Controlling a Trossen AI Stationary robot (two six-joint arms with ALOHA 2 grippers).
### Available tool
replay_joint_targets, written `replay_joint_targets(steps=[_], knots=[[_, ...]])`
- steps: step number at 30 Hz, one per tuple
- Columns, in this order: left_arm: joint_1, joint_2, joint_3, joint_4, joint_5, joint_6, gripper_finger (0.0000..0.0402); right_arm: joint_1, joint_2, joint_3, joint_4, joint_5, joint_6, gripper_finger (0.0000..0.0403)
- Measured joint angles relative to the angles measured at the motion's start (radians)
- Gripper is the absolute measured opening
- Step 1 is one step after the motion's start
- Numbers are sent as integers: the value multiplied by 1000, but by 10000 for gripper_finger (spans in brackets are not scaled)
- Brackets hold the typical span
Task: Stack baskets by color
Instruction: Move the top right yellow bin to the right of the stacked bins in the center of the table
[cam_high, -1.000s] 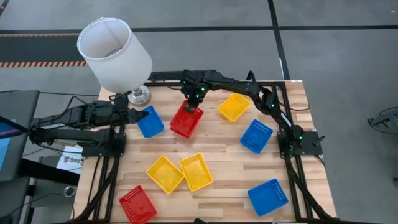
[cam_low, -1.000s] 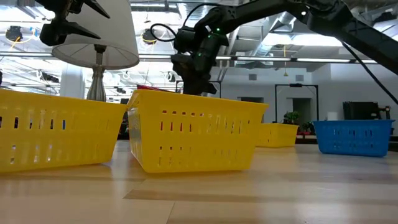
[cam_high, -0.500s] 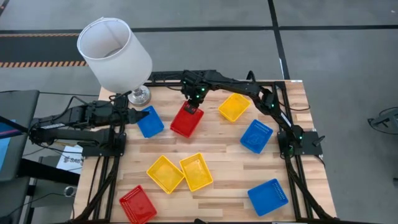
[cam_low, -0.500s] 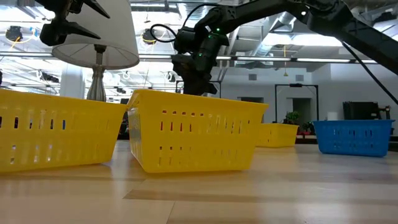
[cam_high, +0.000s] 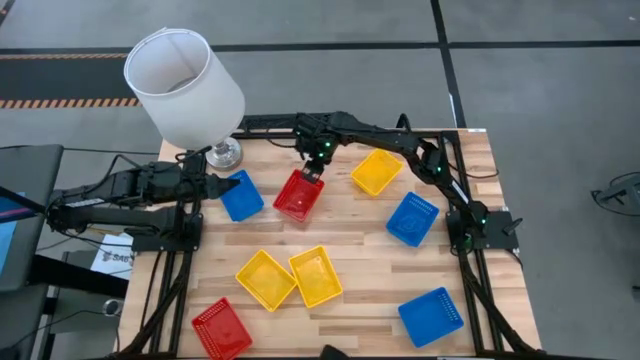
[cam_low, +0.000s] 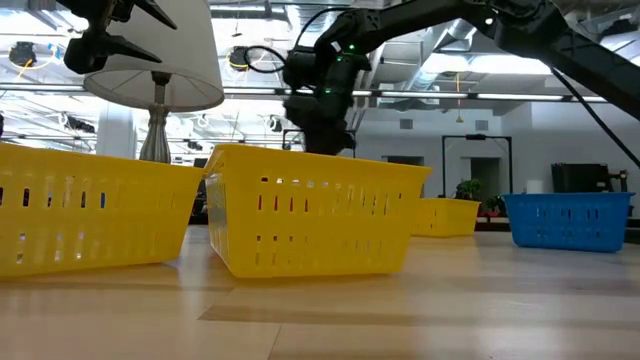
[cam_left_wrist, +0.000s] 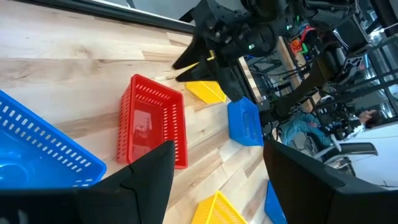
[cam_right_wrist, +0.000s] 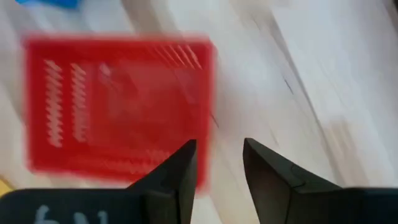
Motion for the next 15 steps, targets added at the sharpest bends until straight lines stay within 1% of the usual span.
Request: replay_joint_targets(steps=[2,5,8,10,13,15], knots=[[0,0,0,0,1,0,233,-13,-19,0,-90,29,0,154],[0,0,0,-2,0,3,233,-27,-60,0,-242,41,10,153],[0,0,0,-6,0,8,233,-5,-113,0,-364,40,32,154],[0,0,0,-10,0,8,233,34,-156,-1,-395,37,34,157],[0,0,0,-9,0,7,233,111,-226,-9,-383,34,62,162],[0,0,0,-9,0,7,233,166,-263,-22,-377,75,116,165]])
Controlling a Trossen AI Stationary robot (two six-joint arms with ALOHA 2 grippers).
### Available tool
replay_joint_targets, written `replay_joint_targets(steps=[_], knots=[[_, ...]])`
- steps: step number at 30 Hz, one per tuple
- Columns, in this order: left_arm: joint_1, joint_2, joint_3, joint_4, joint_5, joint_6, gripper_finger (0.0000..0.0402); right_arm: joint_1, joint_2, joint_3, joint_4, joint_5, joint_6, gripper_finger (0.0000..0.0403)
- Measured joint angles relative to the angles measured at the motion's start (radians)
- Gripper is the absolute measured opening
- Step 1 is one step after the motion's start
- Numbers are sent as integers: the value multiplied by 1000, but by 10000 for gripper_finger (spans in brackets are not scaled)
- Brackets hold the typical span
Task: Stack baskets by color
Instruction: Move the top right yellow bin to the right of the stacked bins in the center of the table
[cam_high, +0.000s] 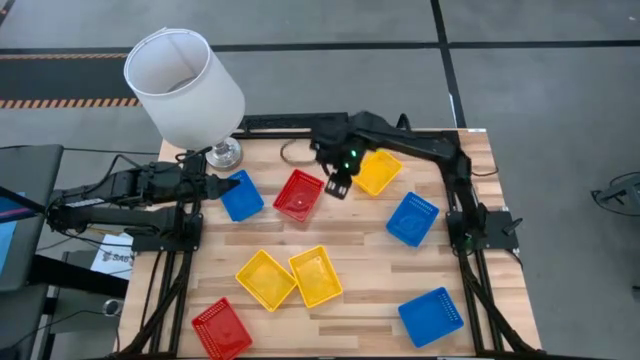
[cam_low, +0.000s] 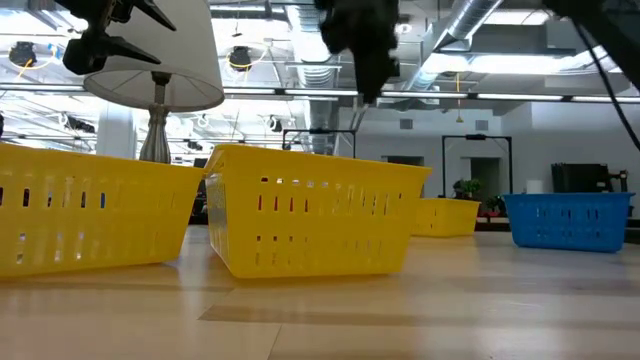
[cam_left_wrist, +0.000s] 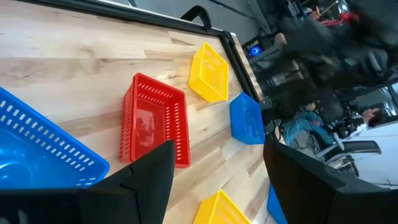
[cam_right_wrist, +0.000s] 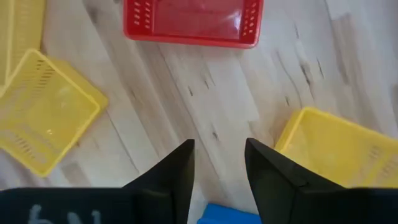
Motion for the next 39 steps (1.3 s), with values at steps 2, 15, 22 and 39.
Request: replay_joint_targets(steps=[2,15,22,39], knots=[[0,0,0,0,0,0,233,42,-33,-42,1,74,57,169],[0,0,0,0,-10,10,233,-36,-350,-826,485,126,158,219],[0,0,0,-11,-20,4,233,-112,-343,-978,672,125,55,220],[0,0,1,-54,-19,-19,233,-40,-225,-970,743,42,-8,168]])
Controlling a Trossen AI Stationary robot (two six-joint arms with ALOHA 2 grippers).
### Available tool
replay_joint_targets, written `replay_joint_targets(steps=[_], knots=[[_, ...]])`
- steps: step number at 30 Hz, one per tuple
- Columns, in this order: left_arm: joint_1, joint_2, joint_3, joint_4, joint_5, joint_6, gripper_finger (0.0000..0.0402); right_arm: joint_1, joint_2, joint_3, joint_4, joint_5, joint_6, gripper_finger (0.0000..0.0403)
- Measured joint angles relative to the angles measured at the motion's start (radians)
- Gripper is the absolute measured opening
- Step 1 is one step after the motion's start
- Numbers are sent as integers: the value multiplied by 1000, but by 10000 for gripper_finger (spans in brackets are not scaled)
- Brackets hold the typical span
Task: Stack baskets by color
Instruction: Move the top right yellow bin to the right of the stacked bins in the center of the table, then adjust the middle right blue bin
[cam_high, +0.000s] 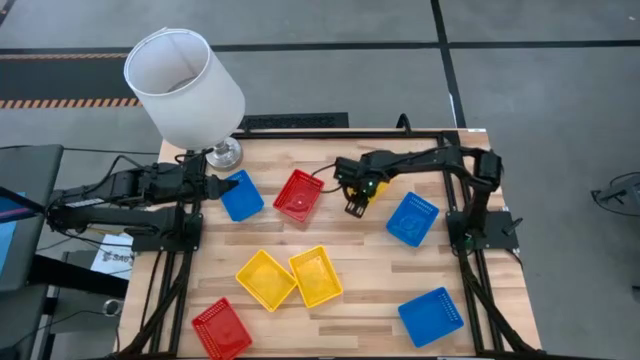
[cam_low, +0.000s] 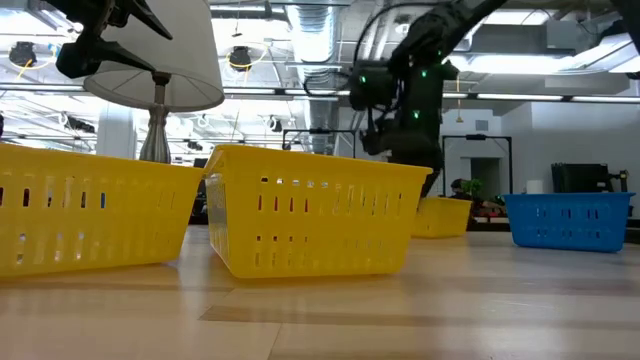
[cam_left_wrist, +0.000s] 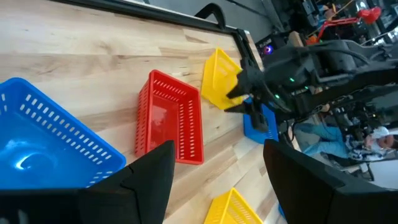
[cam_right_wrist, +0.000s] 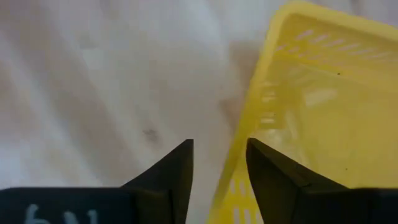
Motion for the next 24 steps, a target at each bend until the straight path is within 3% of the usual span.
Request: replay_joint_targets(steps=[6,14,19,24], knots=[[0,0,0,0,-1,1,233,126,4,70,32,-75,-43,153],[0,0,0,0,-7,0,233,216,4,204,41,-57,-85,152],[0,0,0,0,3,-8,233,218,-51,258,-169,-46,60,154],[0,0,0,0,8,-7,233,263,-132,188,-433,-34,295,150]])
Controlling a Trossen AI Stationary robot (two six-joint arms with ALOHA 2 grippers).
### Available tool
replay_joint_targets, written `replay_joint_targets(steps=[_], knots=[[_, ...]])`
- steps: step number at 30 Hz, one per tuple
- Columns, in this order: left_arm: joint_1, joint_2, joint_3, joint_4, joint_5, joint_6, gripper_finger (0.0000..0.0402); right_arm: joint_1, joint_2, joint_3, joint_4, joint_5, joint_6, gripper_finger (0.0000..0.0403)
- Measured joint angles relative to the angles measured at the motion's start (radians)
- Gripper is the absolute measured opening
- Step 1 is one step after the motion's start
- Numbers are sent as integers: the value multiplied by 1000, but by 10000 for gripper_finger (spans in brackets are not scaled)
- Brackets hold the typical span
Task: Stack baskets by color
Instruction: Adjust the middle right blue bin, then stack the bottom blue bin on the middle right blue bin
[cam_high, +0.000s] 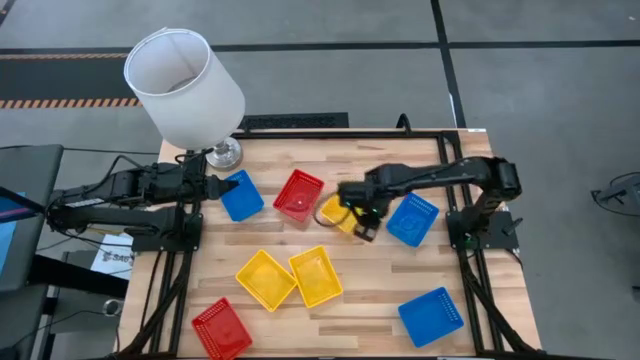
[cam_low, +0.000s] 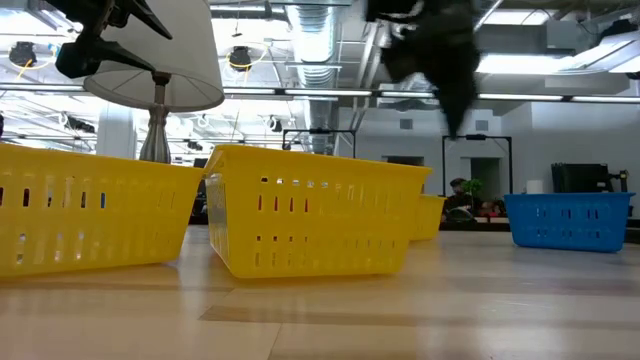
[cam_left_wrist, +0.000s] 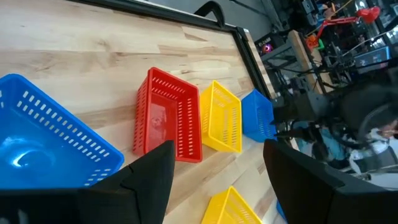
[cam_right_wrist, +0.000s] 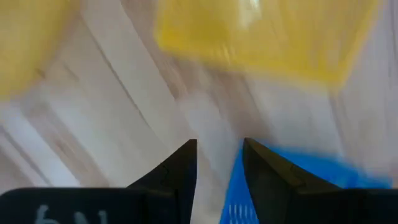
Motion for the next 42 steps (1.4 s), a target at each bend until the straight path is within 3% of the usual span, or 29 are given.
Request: replay_joint_targets(steps=[3,7,12,19,24,28,32,35,38,42], knots=[[0,0,0,0,-1,7,233,56,-60,-116,-28,12,119,155],[0,0,0,0,-1,12,233,130,-129,-279,60,12,247,165],[0,0,0,0,-8,13,233,168,-166,-390,149,35,308,172],[0,0,0,0,-9,12,233,148,-135,-433,241,33,253,167],[0,0,0,0,-9,12,233,142,-139,-428,419,-39,185,158],[0,0,0,1,-9,11,233,142,-141,-383,448,-57,142,152],[0,0,0,1,-9,11,233,142,-152,-317,419,-57,133,148],[0,0,0,1,-5,0,233,173,-182,-247,288,-69,213,149],[0,0,0,1,14,-2,233,261,-243,-223,117,-76,361,152],[0,0,0,-3,10,-2,233,449,-332,-252,36,-83,544,162]])
